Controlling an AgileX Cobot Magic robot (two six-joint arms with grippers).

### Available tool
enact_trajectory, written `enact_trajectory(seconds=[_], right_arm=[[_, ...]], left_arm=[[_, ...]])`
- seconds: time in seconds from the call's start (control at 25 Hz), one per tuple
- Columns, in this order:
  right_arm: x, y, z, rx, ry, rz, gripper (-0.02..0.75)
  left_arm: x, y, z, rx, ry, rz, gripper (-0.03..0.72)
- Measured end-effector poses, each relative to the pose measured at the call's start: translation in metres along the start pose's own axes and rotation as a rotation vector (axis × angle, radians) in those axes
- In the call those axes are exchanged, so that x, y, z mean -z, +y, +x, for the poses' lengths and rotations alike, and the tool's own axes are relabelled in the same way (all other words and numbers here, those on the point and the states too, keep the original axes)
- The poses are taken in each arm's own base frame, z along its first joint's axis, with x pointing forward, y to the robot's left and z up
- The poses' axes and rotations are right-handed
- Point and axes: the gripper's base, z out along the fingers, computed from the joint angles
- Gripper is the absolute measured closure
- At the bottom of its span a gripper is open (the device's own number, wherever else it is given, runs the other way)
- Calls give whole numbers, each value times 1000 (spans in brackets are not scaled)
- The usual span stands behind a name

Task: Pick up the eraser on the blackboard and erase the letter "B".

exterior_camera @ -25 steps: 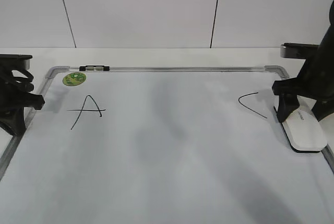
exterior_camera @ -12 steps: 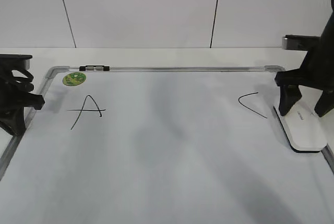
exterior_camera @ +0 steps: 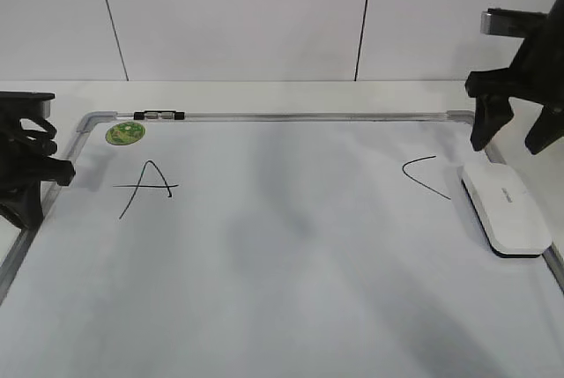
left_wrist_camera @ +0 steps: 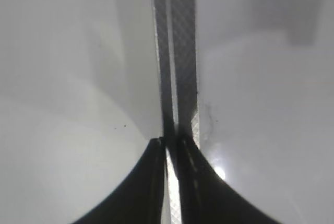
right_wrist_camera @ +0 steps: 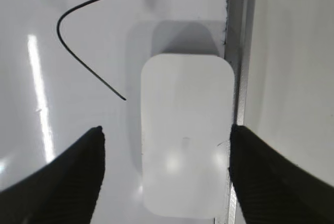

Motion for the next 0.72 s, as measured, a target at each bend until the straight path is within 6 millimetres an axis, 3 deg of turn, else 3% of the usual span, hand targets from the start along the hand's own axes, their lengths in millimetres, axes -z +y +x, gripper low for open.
enact_trajectory(seconds=[0.12, 0.4, 0.72], right_arm=[[11, 2, 3, -2, -26, -14, 187], [39, 6, 11, -1, -93, -33, 217], [74, 12, 24, -3, -180, -79, 218]], left_arm=[[0, 0, 0, -11, 0, -3, 594], [1, 1, 0, -27, 3, -14, 379], [19, 1, -8, -30, 9, -16, 349]])
